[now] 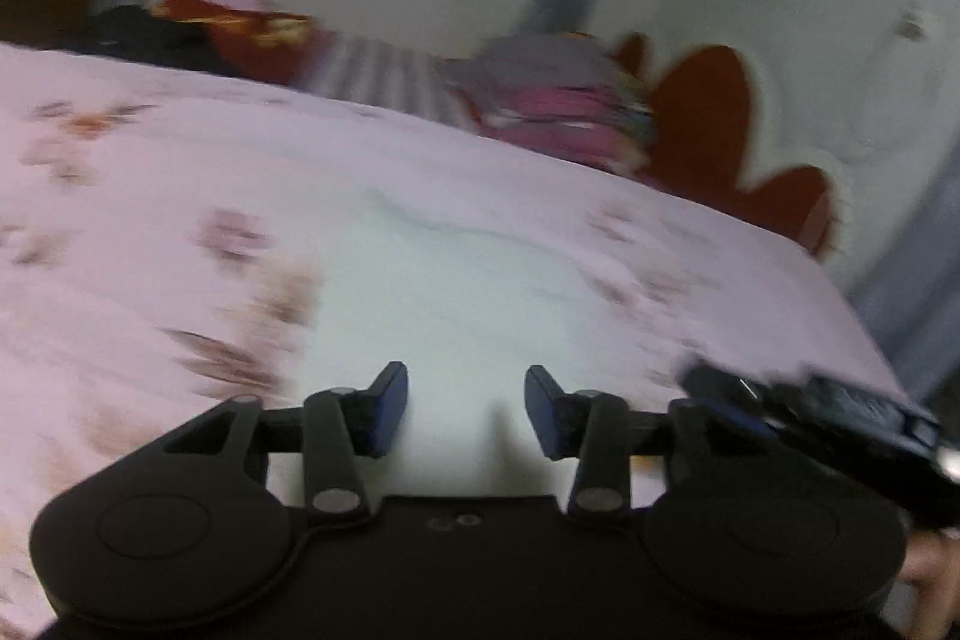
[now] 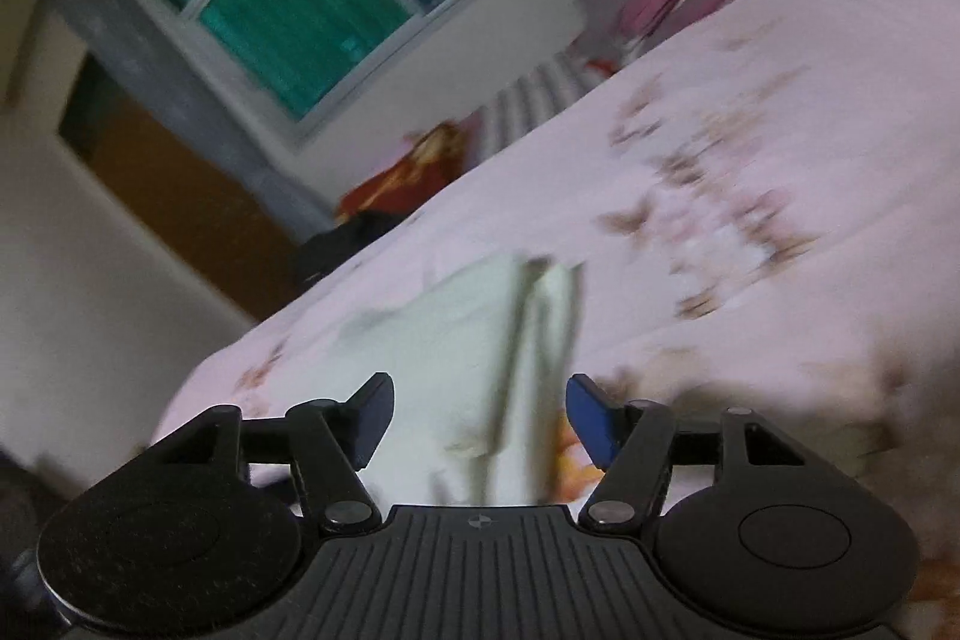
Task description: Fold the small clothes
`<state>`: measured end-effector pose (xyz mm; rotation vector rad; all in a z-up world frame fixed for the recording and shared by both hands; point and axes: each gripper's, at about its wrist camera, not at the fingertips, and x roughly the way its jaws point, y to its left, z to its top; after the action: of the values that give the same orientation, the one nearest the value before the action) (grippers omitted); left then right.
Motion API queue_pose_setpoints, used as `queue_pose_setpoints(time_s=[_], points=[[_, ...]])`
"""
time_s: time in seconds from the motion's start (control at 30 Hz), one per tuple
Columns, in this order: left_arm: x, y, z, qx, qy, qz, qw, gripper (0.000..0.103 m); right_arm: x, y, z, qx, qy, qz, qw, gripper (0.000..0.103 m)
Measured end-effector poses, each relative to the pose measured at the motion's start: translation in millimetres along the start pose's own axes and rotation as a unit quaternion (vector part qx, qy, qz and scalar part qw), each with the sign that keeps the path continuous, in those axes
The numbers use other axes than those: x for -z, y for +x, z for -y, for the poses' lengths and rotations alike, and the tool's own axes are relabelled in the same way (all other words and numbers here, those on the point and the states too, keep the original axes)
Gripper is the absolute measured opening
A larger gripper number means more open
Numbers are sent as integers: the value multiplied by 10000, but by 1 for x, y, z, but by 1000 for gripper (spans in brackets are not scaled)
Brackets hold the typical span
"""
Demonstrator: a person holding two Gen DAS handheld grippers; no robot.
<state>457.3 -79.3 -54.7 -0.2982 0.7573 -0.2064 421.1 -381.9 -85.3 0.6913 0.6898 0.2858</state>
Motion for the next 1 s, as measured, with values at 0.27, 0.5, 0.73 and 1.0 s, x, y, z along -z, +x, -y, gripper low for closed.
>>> queue_pose_setpoints(time_s=[0.27, 0.5, 0.73, 1.0], points=[[4, 42, -39, -139, -109, -518, 9985, 32, 18, 51, -11, -26, -102, -758, 9971, 38], [-1, 34, -47, -6, 182, -490, 9986, 31, 21, 59, -13, 363, -282, -792, 9958, 39], [-7, 48, -60, 252, 191, -671, 9972, 33, 23, 66, -18, 536, -242, -739, 9955, 39], [-15, 42, -63, 522, 70, -488, 9974, 29, 18, 71, -20, 619, -257, -837, 9942, 39]])
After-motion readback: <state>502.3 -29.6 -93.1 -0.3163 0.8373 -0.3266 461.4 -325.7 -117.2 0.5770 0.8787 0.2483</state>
